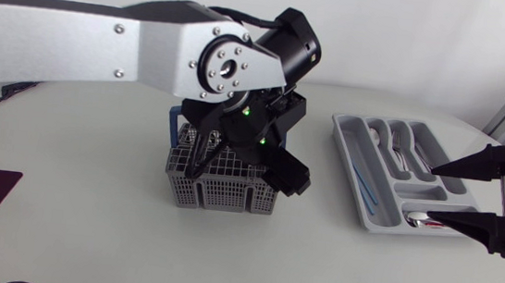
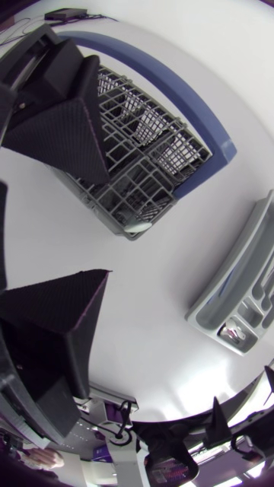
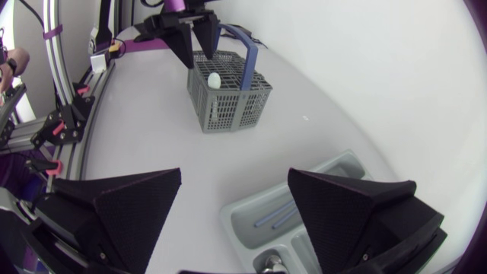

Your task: Unload the cutlery basket into the drawer organizer.

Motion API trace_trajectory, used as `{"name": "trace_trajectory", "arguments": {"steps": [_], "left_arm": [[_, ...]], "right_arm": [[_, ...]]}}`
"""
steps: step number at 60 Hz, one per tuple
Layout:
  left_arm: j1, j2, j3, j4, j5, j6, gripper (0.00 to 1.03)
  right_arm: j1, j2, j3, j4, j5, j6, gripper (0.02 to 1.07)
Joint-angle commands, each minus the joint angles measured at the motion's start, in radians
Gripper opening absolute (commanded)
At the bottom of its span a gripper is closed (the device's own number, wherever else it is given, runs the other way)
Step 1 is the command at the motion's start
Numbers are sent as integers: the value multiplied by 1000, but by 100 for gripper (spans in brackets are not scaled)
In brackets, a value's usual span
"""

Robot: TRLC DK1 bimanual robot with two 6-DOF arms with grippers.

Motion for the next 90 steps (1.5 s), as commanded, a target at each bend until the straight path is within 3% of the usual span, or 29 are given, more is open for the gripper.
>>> {"name": "trace_trajectory", "arguments": {"steps": [1, 17, 28, 37, 46, 50, 57, 70, 81, 90], "left_arm": [[-2, 52, 49, -5, -11, -32, 93], [-5, 109, 113, -6, -22, -64, 85], [-4, 128, 125, -6, -23, -75, 71], [-7, 139, 130, -6, -22, -80, 60], [-9, 141, 131, -6, -22, -80, 60], [-7, 138, 130, -6, -23, -80, 60], [-9, 132, 127, -8, -23, -80, 60], [-7, 132, 122, -8, -22, -80, 60], [-9, 138, 122, -8, -23, -81, 60], [-10, 144, 127, -8, -23, -81, 60]], "right_arm": [[11, -19, -46, -46, -41, 13, 103], [30, -122, -153, -60, -153, 12, 103], [36, -127, -160, -48, -208, 65, 103], [34, -136, -163, 43, -244, 177, 103], [63, -127, -175, 138, -238, 245, 103], [76, -117, -181, 208, -235, 306, 103], [94, -102, -206, 455, -212, 498, 103], [168, -91, -339, 1000, -70, 843, 103], [203, -76, -376, 1103, -6, 889, 103], [245, -108, -453, 1291, 81, 1003, 103]]}}
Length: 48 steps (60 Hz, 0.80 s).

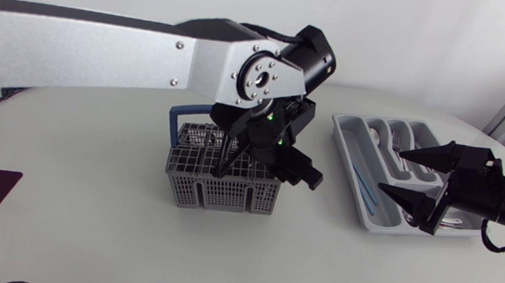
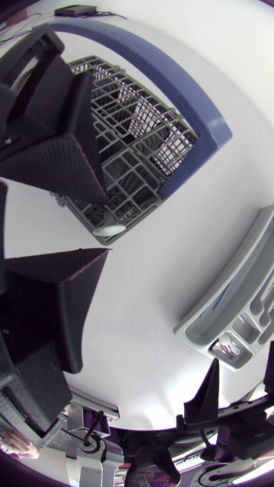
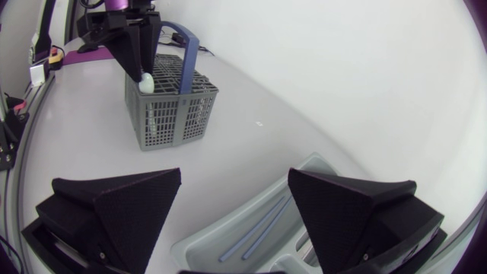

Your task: Unload the cutlery basket into the drawer organizer.

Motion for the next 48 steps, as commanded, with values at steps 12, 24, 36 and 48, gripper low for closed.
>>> {"name": "trace_trajectory", "arguments": {"steps": [12, 24, 36, 48], "left_arm": [[-10, 49, 38, -6, -2, -24, 50], [-12, 61, 41, -4, -1, -26, 36], [-12, 69, 47, 0, -2, -27, 22], [-10, 72, 47, 0, -1, -34, 14]], "right_arm": [[53, -17, -91, 172, 106, 153, 103], [99, -23, -128, 231, 160, 171, 103], [128, -38, -148, 242, 185, 176, 103], [139, -63, -164, 242, 194, 179, 103]]}}
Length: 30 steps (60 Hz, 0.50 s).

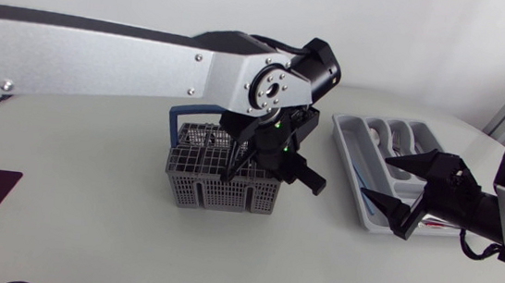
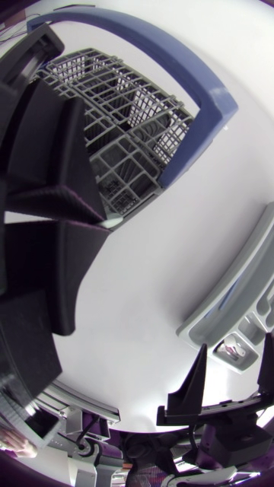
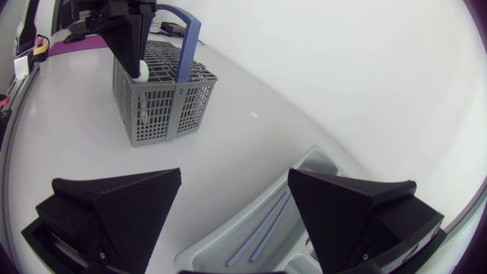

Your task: Unload the cutlery basket into the drawer organizer.

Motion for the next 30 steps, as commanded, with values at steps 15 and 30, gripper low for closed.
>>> {"name": "trace_trajectory", "arguments": {"steps": [15, 30], "left_arm": [[10, -38, 7, -5, 0, -30, 13], [16, -142, -22, -7, 29, -30, 13]], "right_arm": [[30, -115, -65, 4, 9, 27, 103], [106, -170, -66, -38, 56, 53, 103]]}}
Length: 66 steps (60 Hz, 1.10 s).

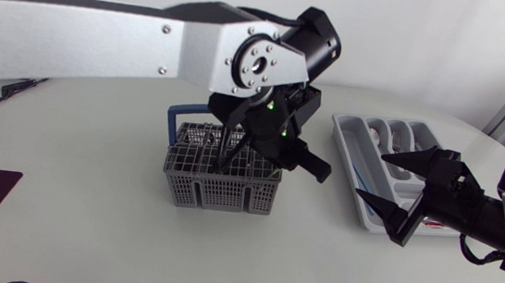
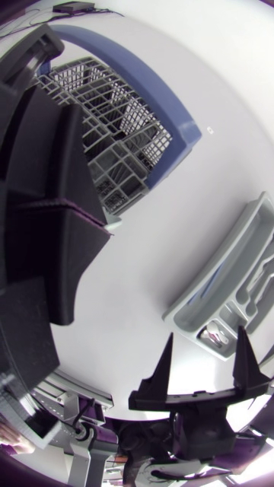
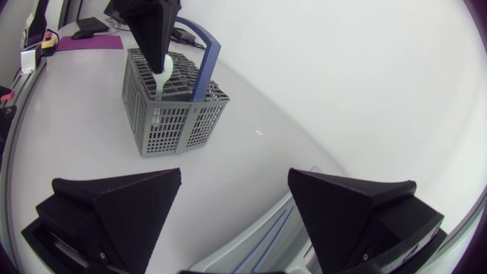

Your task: Unload the cutlery basket into the drawer organizer.

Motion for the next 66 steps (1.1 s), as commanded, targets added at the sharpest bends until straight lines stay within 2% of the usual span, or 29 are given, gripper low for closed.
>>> {"name": "trace_trajectory", "arguments": {"steps": [1, 11, 32, 44, 47, 52, 54, 56, 62, 66], "left_arm": [[14, -64, -21, -7, 10, -20, 13], [28, -115, -33, -6, 52, -20, 13], [37, -236, -65, 9, 130, -8, 13], [37, -276, -84, 14, 184, 30, 13], [47, -278, -90, 14, 230, 55, 13], [64, -278, -98, 16, 251, 89, 13], [77, -273, -99, 14, 290, 110, 13], [99, -270, -107, 14, 328, 150, 13], [128, -261, -118, 11, 363, 237, 13], [154, -244, -115, -18, 426, 323, 13]], "right_arm": [[31, -24, -22, -19, 28, 40, 103], [92, -71, -13, -86, 91, 51, 103], [152, -145, 61, -303, 109, 100, 103], [187, -182, 72, -340, 107, 112, 103], [203, -189, 76, -352, 104, 112, 103], [232, -189, 84, -367, 104, 109, 103], [247, -189, 89, -372, 104, 109, 103], [258, -189, 92, -373, 104, 109, 103], [290, -180, 99, -375, 103, 106, 103], [319, -169, 104, -376, 101, 100, 103]]}}
